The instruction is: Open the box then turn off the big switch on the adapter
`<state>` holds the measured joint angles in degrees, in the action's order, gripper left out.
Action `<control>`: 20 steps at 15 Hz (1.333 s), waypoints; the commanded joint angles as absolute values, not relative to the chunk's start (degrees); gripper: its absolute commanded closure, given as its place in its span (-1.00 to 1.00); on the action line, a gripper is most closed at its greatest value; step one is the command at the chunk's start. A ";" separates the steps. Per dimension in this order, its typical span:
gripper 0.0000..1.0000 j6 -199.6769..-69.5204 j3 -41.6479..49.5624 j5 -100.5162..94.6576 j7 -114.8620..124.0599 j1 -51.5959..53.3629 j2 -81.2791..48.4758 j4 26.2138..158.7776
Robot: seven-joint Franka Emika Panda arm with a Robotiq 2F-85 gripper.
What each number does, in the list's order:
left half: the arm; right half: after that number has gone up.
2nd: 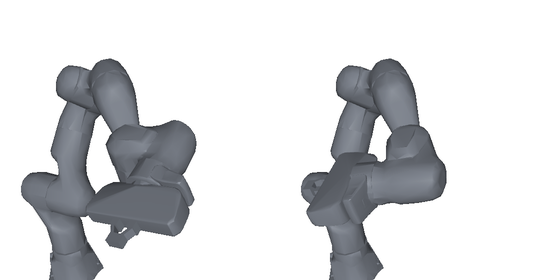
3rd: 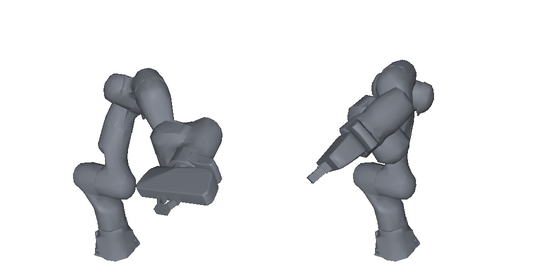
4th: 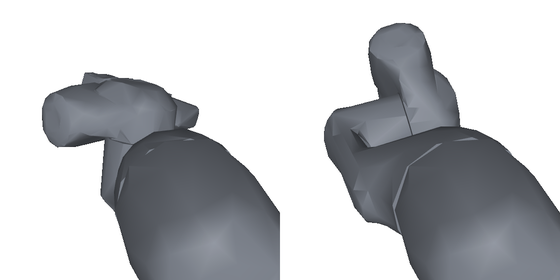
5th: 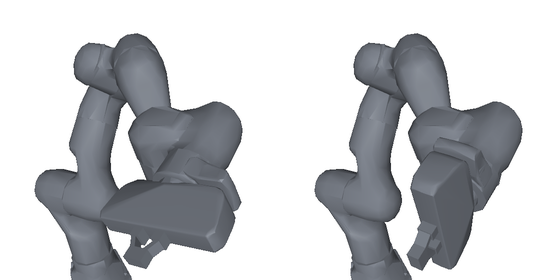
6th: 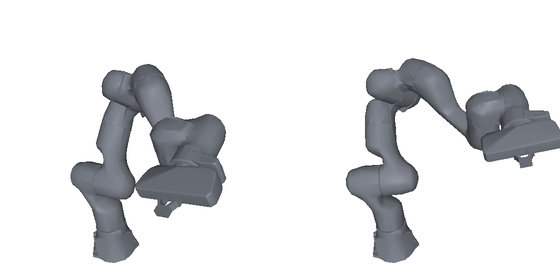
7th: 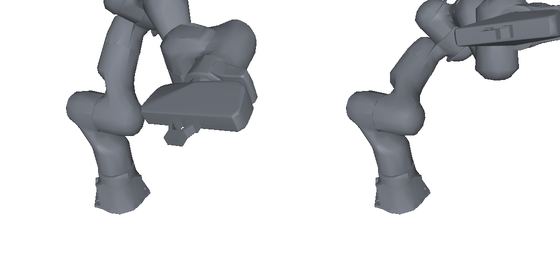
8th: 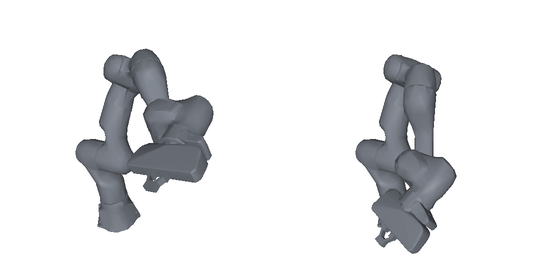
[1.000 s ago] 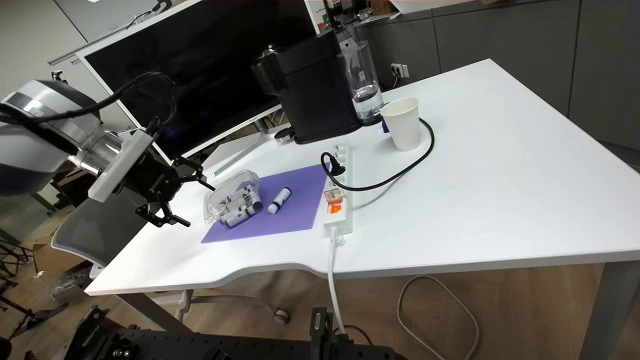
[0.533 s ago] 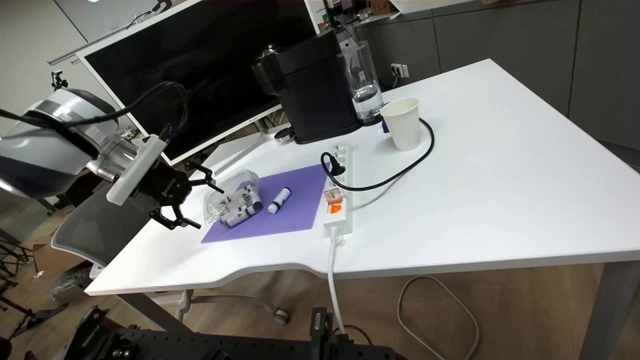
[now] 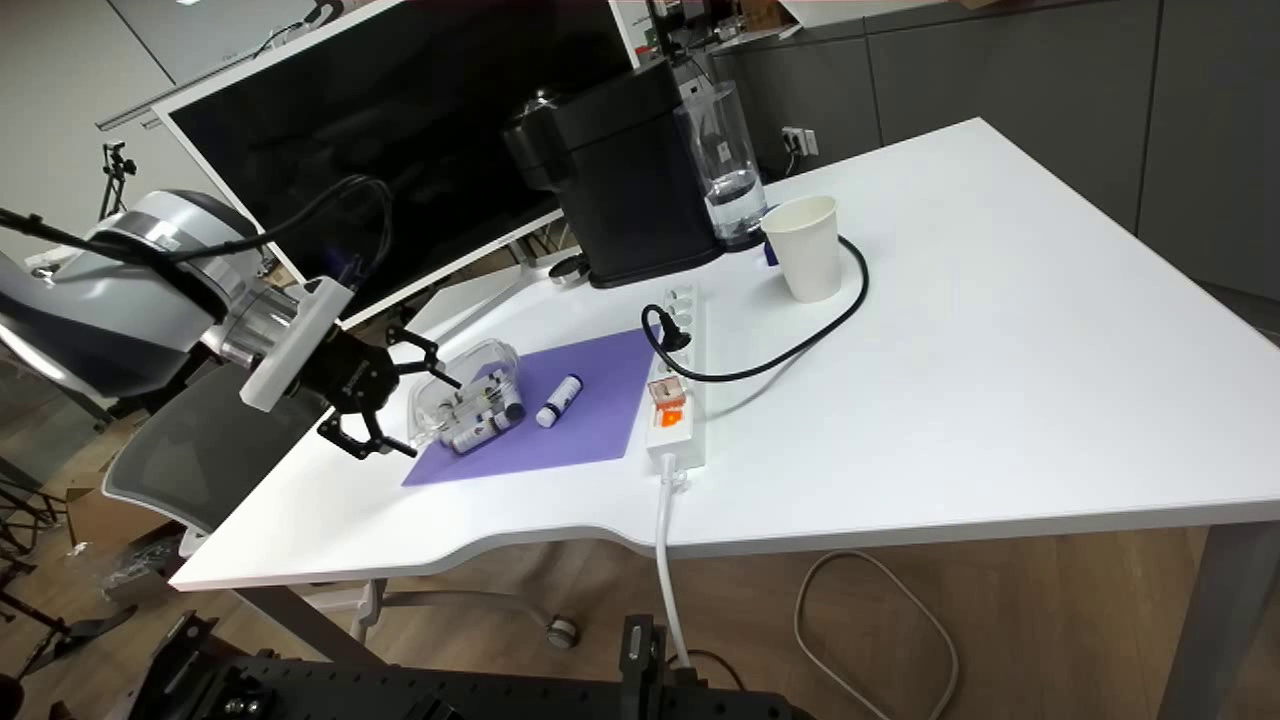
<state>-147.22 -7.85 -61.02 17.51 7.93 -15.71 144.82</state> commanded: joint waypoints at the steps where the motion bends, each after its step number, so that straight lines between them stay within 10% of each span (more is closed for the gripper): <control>1: -1.00 -146.80 -6.36 -62.93 20.30 9.61 -17.00 143.03; 20: -1.00 -148.40 -6.28 -65.51 22.40 11.61 -12.64 143.93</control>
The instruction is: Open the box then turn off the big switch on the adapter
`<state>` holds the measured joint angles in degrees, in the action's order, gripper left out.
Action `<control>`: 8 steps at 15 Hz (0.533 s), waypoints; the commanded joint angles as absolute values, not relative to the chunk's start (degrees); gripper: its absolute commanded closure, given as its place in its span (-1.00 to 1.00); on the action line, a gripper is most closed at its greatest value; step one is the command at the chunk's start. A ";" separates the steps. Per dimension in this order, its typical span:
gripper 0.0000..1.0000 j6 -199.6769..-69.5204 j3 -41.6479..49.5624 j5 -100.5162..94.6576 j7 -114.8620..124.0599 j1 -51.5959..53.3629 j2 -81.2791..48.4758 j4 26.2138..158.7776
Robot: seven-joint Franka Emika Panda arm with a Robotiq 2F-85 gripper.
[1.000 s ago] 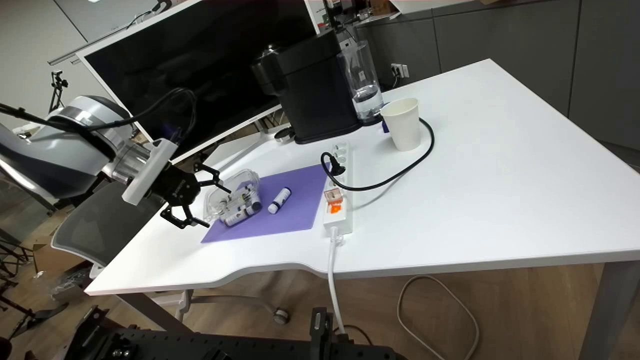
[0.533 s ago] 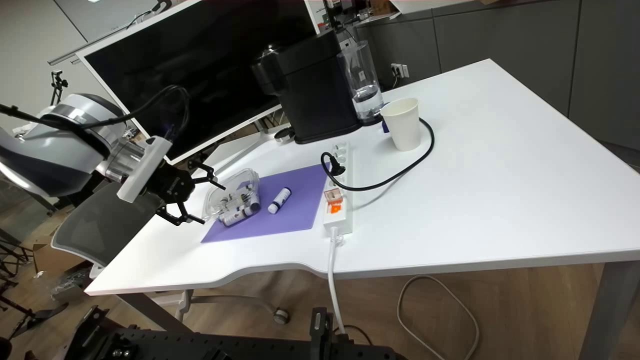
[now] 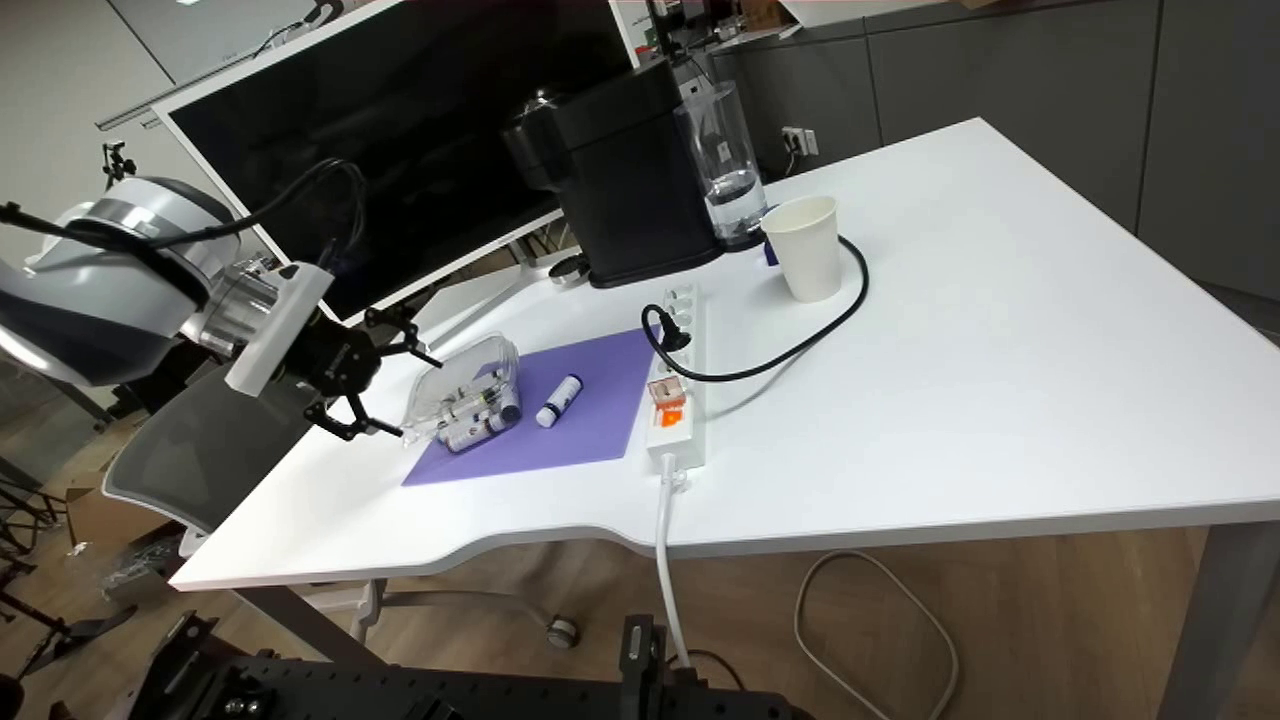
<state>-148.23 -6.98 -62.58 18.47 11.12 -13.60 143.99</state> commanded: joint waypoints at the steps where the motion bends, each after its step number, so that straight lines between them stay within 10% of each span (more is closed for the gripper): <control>1: -1.00 -148.39 -6.19 -66.18 23.18 11.57 -12.59 143.88; 8: -1.00 -147.80 -4.65 -70.99 28.43 11.44 -13.07 142.66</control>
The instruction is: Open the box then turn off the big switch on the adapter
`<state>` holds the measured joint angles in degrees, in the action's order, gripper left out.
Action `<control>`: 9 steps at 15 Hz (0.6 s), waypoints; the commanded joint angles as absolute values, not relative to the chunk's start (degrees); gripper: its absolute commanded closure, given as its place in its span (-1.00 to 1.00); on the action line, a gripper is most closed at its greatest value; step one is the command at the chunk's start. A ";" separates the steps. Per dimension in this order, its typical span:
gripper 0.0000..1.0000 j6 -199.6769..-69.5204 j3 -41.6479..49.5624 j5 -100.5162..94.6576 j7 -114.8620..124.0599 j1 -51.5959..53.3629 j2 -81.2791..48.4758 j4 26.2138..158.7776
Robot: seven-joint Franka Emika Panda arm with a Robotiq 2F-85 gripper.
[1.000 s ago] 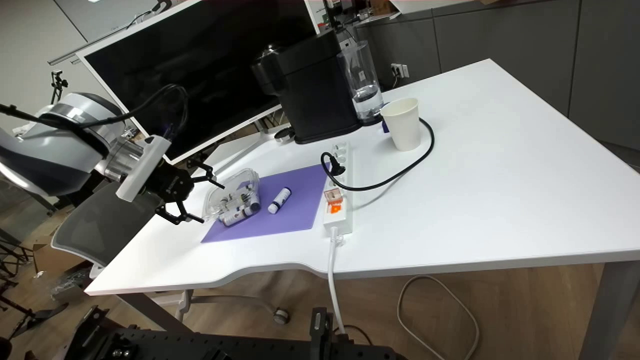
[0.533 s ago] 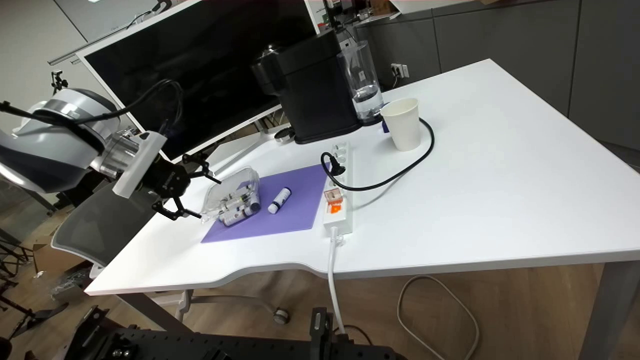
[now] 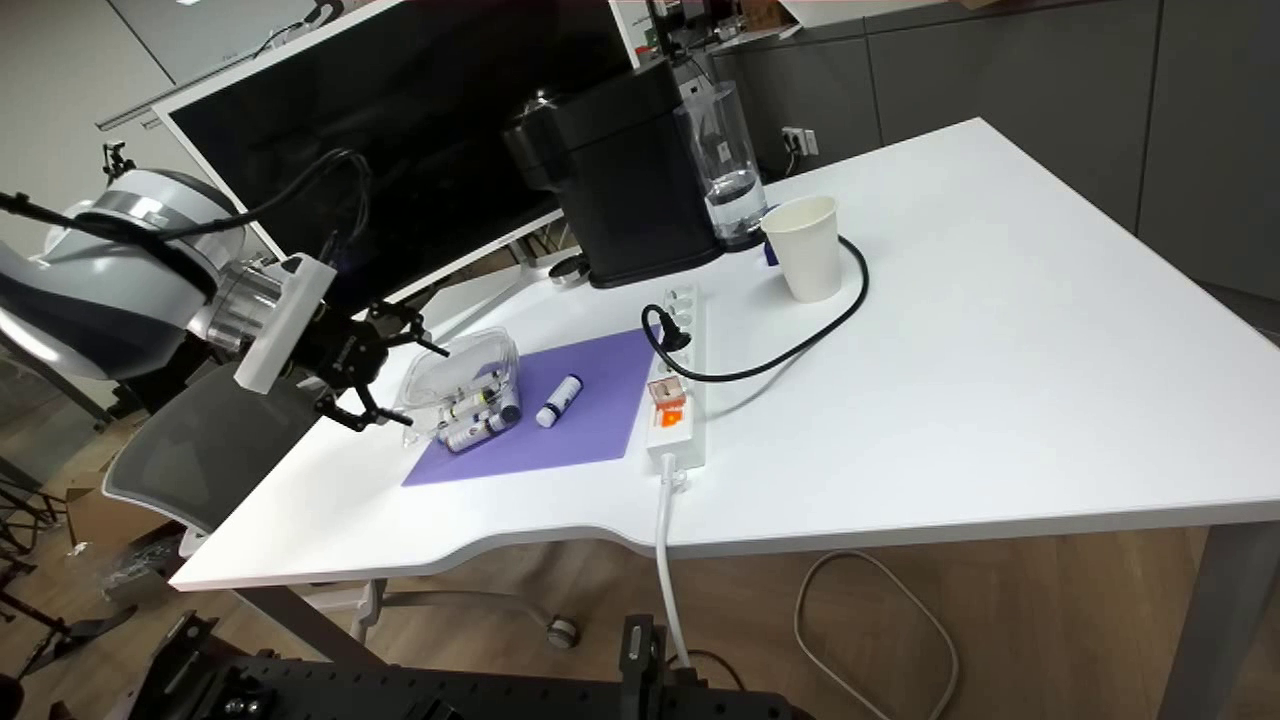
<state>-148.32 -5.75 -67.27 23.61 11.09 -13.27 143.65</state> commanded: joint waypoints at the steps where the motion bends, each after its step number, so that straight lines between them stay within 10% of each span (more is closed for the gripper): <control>1: -1.00 -147.72 -4.32 -72.43 29.93 11.57 -12.74 142.53; 9: -1.00 -146.50 -2.83 -80.67 39.50 11.12 -8.69 142.29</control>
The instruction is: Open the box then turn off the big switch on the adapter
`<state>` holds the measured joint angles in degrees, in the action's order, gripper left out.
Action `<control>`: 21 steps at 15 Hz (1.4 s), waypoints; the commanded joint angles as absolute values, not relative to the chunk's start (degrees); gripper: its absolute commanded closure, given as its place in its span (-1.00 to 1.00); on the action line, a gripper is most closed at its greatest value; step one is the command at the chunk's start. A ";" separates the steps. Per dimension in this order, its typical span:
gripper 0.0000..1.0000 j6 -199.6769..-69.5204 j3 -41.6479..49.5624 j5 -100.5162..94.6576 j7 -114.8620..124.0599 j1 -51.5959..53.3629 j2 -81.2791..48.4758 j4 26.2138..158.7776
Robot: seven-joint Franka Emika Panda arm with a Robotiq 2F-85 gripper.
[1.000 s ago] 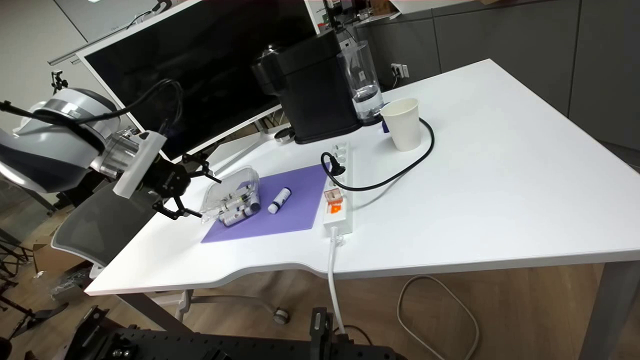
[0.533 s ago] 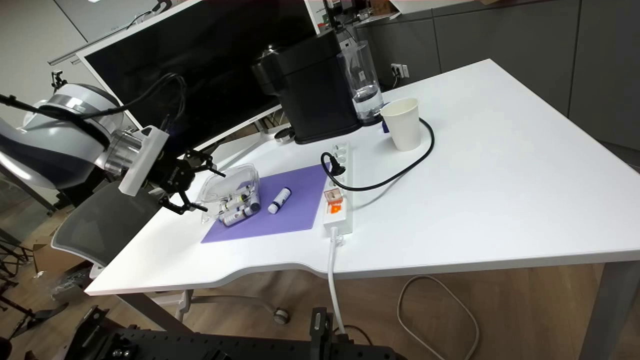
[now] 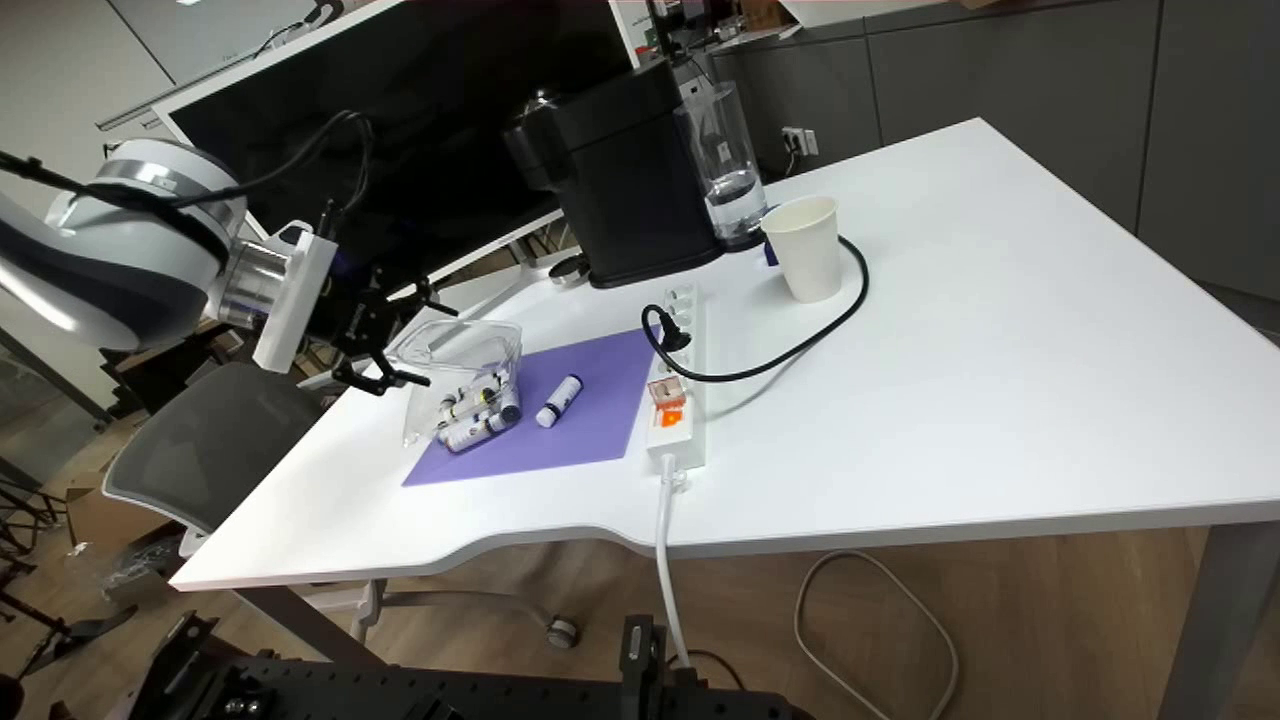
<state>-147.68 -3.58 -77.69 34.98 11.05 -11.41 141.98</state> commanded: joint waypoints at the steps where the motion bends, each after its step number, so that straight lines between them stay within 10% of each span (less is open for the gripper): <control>1: -1.00 -146.25 -2.60 -81.08 40.25 11.05 -8.08 142.29; 21: -1.00 -146.03 0.56 -50.26 16.81 1.98 13.96 152.38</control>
